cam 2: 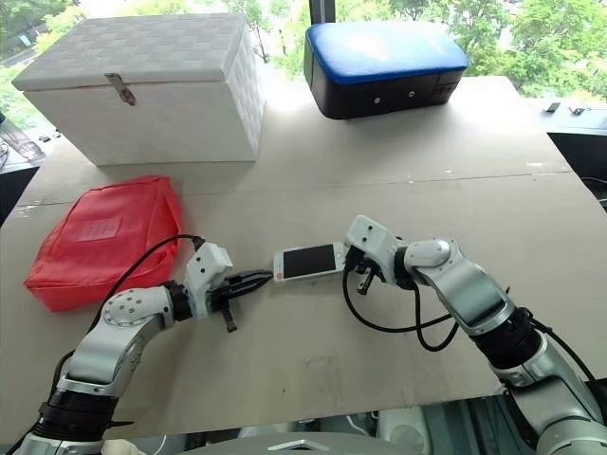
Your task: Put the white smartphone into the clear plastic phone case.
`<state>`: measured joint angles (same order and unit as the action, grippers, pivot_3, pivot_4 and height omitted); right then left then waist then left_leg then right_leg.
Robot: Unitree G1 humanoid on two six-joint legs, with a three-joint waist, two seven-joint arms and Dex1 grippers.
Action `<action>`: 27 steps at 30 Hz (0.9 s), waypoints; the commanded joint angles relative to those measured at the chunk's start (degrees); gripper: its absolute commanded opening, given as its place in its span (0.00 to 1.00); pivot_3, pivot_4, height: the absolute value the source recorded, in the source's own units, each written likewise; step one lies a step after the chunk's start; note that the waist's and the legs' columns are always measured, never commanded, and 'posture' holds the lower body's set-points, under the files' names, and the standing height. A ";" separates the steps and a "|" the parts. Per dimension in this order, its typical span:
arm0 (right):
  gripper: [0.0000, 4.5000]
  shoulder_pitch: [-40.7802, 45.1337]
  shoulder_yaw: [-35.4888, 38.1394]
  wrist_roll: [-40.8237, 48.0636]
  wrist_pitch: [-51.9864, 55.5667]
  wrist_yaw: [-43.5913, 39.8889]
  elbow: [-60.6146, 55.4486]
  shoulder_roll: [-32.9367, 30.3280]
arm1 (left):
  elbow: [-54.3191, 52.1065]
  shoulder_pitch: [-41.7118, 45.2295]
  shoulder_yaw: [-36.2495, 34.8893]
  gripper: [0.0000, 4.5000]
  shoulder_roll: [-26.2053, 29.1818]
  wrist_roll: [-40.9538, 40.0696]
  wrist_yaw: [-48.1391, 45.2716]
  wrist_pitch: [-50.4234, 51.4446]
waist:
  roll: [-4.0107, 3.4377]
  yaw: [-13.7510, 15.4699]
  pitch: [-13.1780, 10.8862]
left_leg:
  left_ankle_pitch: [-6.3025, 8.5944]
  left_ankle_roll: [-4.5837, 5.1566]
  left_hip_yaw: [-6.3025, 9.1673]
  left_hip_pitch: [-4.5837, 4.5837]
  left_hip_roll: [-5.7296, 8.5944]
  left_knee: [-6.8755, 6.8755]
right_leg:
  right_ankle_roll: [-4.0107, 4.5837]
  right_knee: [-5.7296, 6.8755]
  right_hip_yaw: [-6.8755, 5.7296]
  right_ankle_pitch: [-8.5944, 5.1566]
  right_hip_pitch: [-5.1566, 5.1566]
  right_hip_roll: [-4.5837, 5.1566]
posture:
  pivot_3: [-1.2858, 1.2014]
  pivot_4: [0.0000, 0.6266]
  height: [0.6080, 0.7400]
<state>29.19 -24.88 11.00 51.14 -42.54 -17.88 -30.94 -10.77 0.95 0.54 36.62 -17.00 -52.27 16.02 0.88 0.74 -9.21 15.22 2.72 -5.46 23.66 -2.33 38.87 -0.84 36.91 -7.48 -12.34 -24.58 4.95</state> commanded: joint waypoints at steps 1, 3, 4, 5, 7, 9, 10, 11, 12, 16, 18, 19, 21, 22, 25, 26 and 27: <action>0.00 -0.15 1.98 2.51 -1.30 -1.73 -2.68 0.94 | -1.07 0.06 0.89 0.01 0.08 -0.12 -0.63 -0.14 | 0.00 0.03 0.00 | 0.00 0.00 0.00 0.00 0.00 0.01 | 0.01 0.00 0.00 0.00 0.00 0.00 | 0.52 0.24 1.00; 0.00 -2.17 6.11 3.33 -0.83 -2.28 -3.05 -1.96 | -0.80 -0.71 -1.39 0.01 0.81 -0.58 -0.19 -0.31 | 0.00 0.05 0.00 | 0.00 0.00 0.00 0.02 0.00 0.02 | 0.03 0.00 0.00 0.02 0.00 0.01 | 0.52 0.24 1.00; 0.00 -2.97 7.61 3.61 -0.76 -2.52 -3.16 -3.09 | -0.72 -0.91 -2.34 0.01 0.93 -0.92 0.07 -0.36 | 0.00 0.11 0.00 | 0.00 0.00 0.00 0.02 0.00 0.02 | 0.08 0.00 0.00 0.05 0.00 0.01 | 0.52 0.24 1.00; 0.00 -3.56 8.78 4.01 -0.58 -2.66 -3.32 -3.87 | -0.81 -0.96 -3.28 0.01 0.78 -1.63 0.45 -0.10 | 0.00 0.12 0.00 | 0.00 0.01 0.01 0.05 0.01 0.02 | 0.10 -0.02 -0.01 0.06 0.00 0.03 | 0.52 0.24 1.00; 0.00 -4.78 12.26 6.42 0.21 -3.34 -4.40 -4.98 | -2.11 -0.21 -6.19 0.01 -0.57 -6.16 1.46 2.45 | 0.00 0.03 -0.01 | 0.01 0.01 -0.03 0.07 0.02 0.03 | 0.11 -0.06 0.03 0.06 0.00 0.04 | 0.52 0.24 1.00; 0.00 -5.40 16.20 10.25 1.65 -3.88 -5.81 -4.58 | -4.23 1.15 -9.03 0.01 -2.27 -12.22 2.39 6.40 | 0.02 0.02 -0.02 | 0.01 0.01 -0.02 0.08 0.02 0.04 | 0.11 -0.06 0.03 0.06 -0.01 0.03 | 0.52 0.24 1.00; 0.00 -5.32 17.52 12.01 2.31 -3.92 -6.32 -3.75 | -5.32 1.75 -9.66 0.01 -2.85 -14.58 2.75 8.37 | 0.04 -0.02 -0.03 | 0.01 0.01 -0.01 0.07 0.01 0.04 | 0.11 -0.06 0.04 0.06 -0.01 0.03 | 0.52 0.24 1.00; 0.00 -5.19 18.14 13.08 2.77 -3.81 -6.59 -3.16 | -6.06 2.06 -9.89 0.01 -3.14 -15.81 3.04 9.78 | 0.04 -0.02 -0.03 | 0.01 0.01 0.03 0.09 -0.01 0.04 | 0.10 -0.06 0.07 0.06 0.00 0.02 | 0.52 0.24 1.00; 0.00 -4.88 18.48 13.95 3.18 -3.58 -6.68 -2.41 | -6.72 2.37 -9.67 0.01 -3.26 -16.63 3.11 10.91 | 0.05 -0.06 -0.02 | 0.00 0.01 0.05 0.08 -0.02 0.04 | 0.10 -0.05 0.11 0.06 0.00 0.02 | 0.52 0.24 1.00; 0.00 -2.49 15.05 13.28 2.54 -1.50 -2.85 1.97 | -8.03 4.60 -5.26 0.01 -4.66 -16.36 4.76 14.57 | 0.04 -0.09 -0.02 | 0.00 0.00 0.07 0.02 -0.01 0.04 | 0.10 -0.02 0.20 0.06 0.06 -0.04 | 0.52 0.24 1.00; 0.00 -1.35 12.94 11.94 1.46 -1.05 -0.09 3.28 | -6.89 5.40 -2.68 0.01 -5.14 -13.79 5.76 14.39 | 0.06 -0.03 0.00 | 0.00 0.00 0.04 0.02 0.02 0.10 | 0.10 0.01 0.19 0.07 0.06 -0.04 | 0.52 0.24 1.00; 0.00 -0.71 12.12 11.37 0.91 -0.92 1.27 3.80 | -6.17 5.63 -1.48 0.01 -5.32 -12.43 6.20 13.97 | 0.07 0.02 0.00 | 0.00 0.01 0.04 0.04 0.03 0.16 | 0.10 0.02 0.18 0.07 0.08 -0.04 | 0.52 0.24 1.00; 0.00 0.63 10.81 10.37 0.02 -0.74 3.72 4.70 | -5.15 5.88 0.16 0.01 -5.55 -10.65 6.66 13.41 | 0.07 0.04 0.00 | 0.01 0.01 0.02 0.05 0.06 0.20 | 0.10 0.02 0.15 0.07 0.08 -0.05 | 0.52 0.24 1.00; 0.00 1.35 10.23 9.95 -0.19 -0.67 4.95 5.12 | -4.84 5.85 0.74 0.01 -5.59 -10.01 6.88 13.42 | 0.06 0.04 -0.01 | 0.01 0.02 0.01 0.07 0.07 0.24 | 0.10 0.02 0.15 0.08 0.07 -0.05 | 0.52 0.24 1.00; 0.00 3.19 7.02 8.03 0.01 -1.50 8.69 5.07 | -4.03 5.42 1.98 0.01 -5.48 -8.19 7.10 13.06 | 0.06 -0.06 -0.01 | 0.01 0.02 -0.03 0.07 0.06 0.26 | 0.10 0.02 0.15 0.08 0.06 -0.06 | 0.52 0.24 1.00; 0.00 3.76 5.08 6.97 0.65 -2.09 10.23 4.50 | -3.72 5.24 2.25 0.01 -5.42 -7.67 7.21 13.04 | 0.06 -0.13 0.00 | 0.01 0.02 -0.03 0.06 0.05 0.26 | 0.11 0.03 0.15 0.08 0.06 -0.06 | 0.52 0.24 1.00; 0.00 4.24 2.98 5.73 1.04 -2.69 11.80 3.93 | -3.50 5.03 2.46 0.01 -5.32 -7.24 7.20 12.96 | 0.07 -0.15 0.01 | 0.01 0.02 -0.04 0.04 0.04 0.26 | 0.11 0.03 0.16 0.08 0.06 -0.07 | 0.52 0.24 1.00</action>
<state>33.18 -18.44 18.90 51.53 -44.16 -8.34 -26.07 -14.27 6.21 2.73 31.03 -25.27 -45.20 29.84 0.95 0.59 -9.20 15.23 2.73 -5.50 23.70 -2.30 39.13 -0.73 36.94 -7.32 -12.26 -24.51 4.87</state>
